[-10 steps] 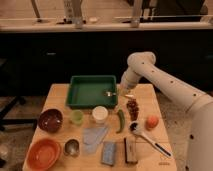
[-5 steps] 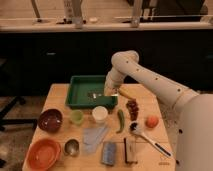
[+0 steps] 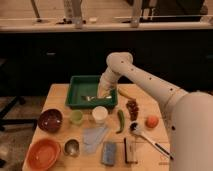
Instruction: Place fork in purple bowl
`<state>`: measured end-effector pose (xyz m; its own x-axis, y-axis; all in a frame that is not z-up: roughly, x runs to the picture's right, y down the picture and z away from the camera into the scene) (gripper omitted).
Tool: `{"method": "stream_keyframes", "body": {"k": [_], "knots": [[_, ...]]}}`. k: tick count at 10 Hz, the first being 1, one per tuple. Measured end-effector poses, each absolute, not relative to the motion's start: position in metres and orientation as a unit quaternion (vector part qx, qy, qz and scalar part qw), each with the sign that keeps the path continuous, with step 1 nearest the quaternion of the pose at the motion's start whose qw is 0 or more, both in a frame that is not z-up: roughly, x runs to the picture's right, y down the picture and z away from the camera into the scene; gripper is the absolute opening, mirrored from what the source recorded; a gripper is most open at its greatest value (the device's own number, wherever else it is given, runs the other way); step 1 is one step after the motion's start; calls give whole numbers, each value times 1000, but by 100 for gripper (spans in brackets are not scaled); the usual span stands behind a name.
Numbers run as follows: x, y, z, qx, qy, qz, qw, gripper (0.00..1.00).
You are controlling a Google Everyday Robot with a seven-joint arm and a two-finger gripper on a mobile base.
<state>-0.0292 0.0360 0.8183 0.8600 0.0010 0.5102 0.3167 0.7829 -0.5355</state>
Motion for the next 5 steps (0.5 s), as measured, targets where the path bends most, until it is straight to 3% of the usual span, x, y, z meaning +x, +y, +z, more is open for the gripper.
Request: {"method": "stream_keyframes", "body": {"k": [5], "knots": [[-73, 44, 815, -333, -266, -130, 896, 0]]}}
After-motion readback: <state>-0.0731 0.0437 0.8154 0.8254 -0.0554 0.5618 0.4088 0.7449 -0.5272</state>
